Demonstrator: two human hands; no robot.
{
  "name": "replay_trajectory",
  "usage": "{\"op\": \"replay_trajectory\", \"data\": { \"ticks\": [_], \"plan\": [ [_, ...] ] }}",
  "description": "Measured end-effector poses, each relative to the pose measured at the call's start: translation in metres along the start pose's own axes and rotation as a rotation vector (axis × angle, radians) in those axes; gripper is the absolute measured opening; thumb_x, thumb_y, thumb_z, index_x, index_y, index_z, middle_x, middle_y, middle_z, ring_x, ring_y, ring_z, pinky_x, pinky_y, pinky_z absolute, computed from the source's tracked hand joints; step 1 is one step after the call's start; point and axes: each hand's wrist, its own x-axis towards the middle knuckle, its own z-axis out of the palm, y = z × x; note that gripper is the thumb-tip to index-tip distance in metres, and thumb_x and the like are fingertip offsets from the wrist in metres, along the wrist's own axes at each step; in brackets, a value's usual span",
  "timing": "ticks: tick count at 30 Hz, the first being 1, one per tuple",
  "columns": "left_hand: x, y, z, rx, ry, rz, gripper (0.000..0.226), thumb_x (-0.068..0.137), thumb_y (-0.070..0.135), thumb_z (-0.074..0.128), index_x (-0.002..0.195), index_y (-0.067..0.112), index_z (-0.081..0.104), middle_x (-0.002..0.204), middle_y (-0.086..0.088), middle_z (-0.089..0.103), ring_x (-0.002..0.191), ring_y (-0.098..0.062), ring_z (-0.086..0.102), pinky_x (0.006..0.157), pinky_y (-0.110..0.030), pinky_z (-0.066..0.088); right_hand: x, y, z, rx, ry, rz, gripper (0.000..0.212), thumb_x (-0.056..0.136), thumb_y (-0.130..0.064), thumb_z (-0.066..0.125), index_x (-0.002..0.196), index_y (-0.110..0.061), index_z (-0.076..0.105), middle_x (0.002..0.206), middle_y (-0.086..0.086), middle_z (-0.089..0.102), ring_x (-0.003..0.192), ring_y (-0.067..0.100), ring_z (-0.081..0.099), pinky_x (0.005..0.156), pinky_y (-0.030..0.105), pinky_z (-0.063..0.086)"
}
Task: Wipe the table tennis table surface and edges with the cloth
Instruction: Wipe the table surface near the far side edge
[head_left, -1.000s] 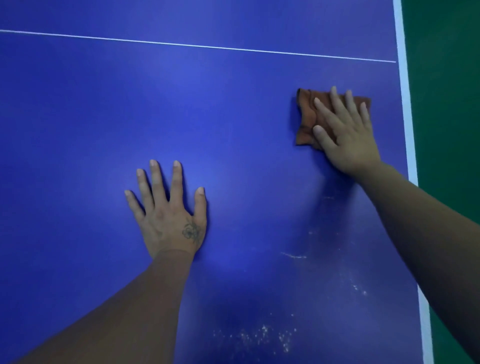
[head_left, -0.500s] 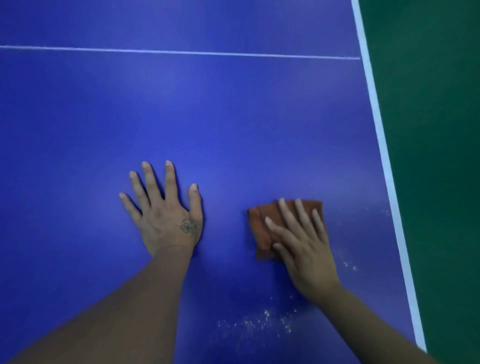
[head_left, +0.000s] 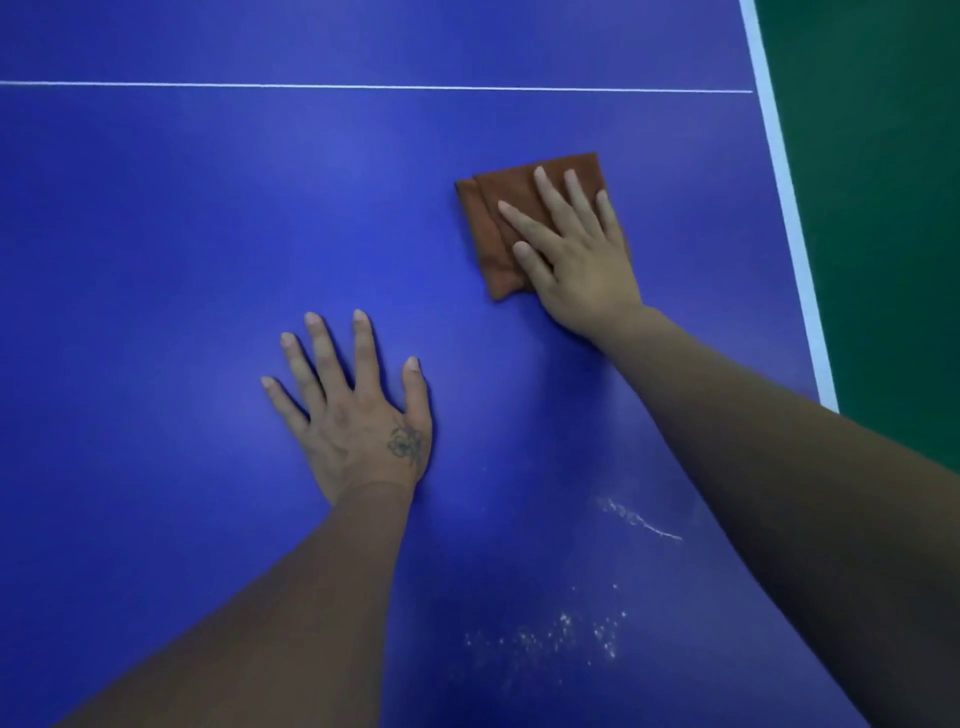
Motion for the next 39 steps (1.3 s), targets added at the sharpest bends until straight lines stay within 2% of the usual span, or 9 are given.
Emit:
{"op": "replay_trajectory", "data": {
  "ticks": [5,11,17,19,21,25,27,31,39],
  "plan": [
    [-0.001,0.0,-0.001,-0.01,0.004,0.004,0.075,0.106,0.065,0.026,0.172,0.032,0.016,0.181,-0.007,0.006,0.167,-0.034,0.001,0.132,-0.064,0.001,-0.063,-0.023,0.011,-0.043,0.062,-0.037,0.051,0.109,-0.049,0.032,0.16,-0.045,0.033,0.174,0.0,0.02,0.161,0.028,0.017,0.127,0.056,0.018],
    [-0.002,0.001,-0.006,-0.021,0.0,0.003,0.074,0.107,0.065,0.031,0.172,0.031,0.017,0.181,-0.007,0.005,0.167,-0.033,0.0,0.132,-0.062,-0.002,-0.197,-0.08,0.012,0.075,-0.029,-0.07,0.059,0.107,-0.041,0.04,0.164,-0.038,0.027,0.175,-0.002,0.01,0.163,0.024,0.006,0.127,0.051,0.019],
    [-0.007,-0.006,-0.018,-0.106,-0.034,0.088,0.069,0.111,0.057,0.037,0.171,0.026,0.023,0.181,-0.009,0.007,0.167,-0.032,-0.001,0.132,-0.06,-0.004,-0.228,-0.079,-0.004,0.071,-0.08,-0.292,0.073,0.096,-0.063,0.053,0.161,-0.035,0.035,0.174,-0.005,0.016,0.154,0.023,0.03,0.111,0.043,0.031],
    [-0.014,-0.011,-0.023,-0.189,-0.02,0.141,0.066,0.112,0.05,0.043,0.17,0.021,0.031,0.179,-0.011,0.015,0.167,-0.031,0.005,0.133,-0.059,-0.001,-0.211,-0.066,-0.007,0.07,-0.1,-0.336,0.059,0.098,-0.062,0.054,0.148,-0.03,0.054,0.171,-0.004,0.026,0.155,0.022,0.03,0.114,0.046,0.031],
    [-0.033,-0.018,-0.03,-0.214,0.012,0.162,0.063,0.112,0.046,0.045,0.168,0.018,0.035,0.178,-0.012,0.021,0.167,-0.031,0.01,0.133,-0.059,0.003,-0.195,-0.056,-0.008,0.143,-0.067,-0.431,0.037,0.1,-0.047,0.06,0.122,-0.018,0.067,0.164,-0.004,0.042,0.155,0.02,0.034,0.114,0.049,0.033],
    [-0.092,-0.043,-0.041,-0.186,0.039,0.202,0.062,0.109,0.043,0.047,0.164,0.014,0.042,0.176,-0.013,0.027,0.165,-0.035,0.018,0.133,-0.061,0.01,-0.152,-0.047,-0.012,0.304,0.113,-0.395,0.03,0.1,-0.039,0.067,0.104,-0.009,0.062,0.15,-0.006,0.058,0.152,0.018,0.04,0.113,0.047,0.032],
    [-0.118,-0.06,-0.04,-0.122,0.031,0.275,0.062,0.108,0.043,0.048,0.164,0.016,0.044,0.175,-0.013,0.029,0.165,-0.035,0.02,0.132,-0.062,0.013,-0.126,-0.041,-0.017,0.306,0.149,-0.3,0.036,0.101,-0.043,0.064,0.112,-0.009,0.061,0.15,-0.006,0.057,0.154,0.019,0.037,0.117,0.045,0.031],
    [-0.144,-0.085,-0.031,-0.02,0.011,0.249,0.065,0.109,0.047,0.042,0.167,0.018,0.037,0.177,-0.012,0.024,0.165,-0.035,0.017,0.132,-0.062,0.015,-0.109,-0.032,-0.001,0.217,0.012,-0.198,0.049,0.104,-0.046,0.056,0.14,-0.013,0.054,0.167,-0.004,0.037,0.16,0.022,0.022,0.128,0.048,0.018],
    [-0.146,-0.09,-0.023,0.001,0.055,0.256,0.066,0.11,0.05,0.039,0.169,0.022,0.032,0.178,-0.01,0.021,0.166,-0.035,0.014,0.133,-0.06,0.013,-0.2,-0.073,0.015,0.097,0.001,-0.322,0.066,0.106,-0.056,0.042,0.163,-0.026,0.032,0.175,-0.002,0.016,0.162,0.023,0.011,0.128,0.053,0.019]
  ]
}}
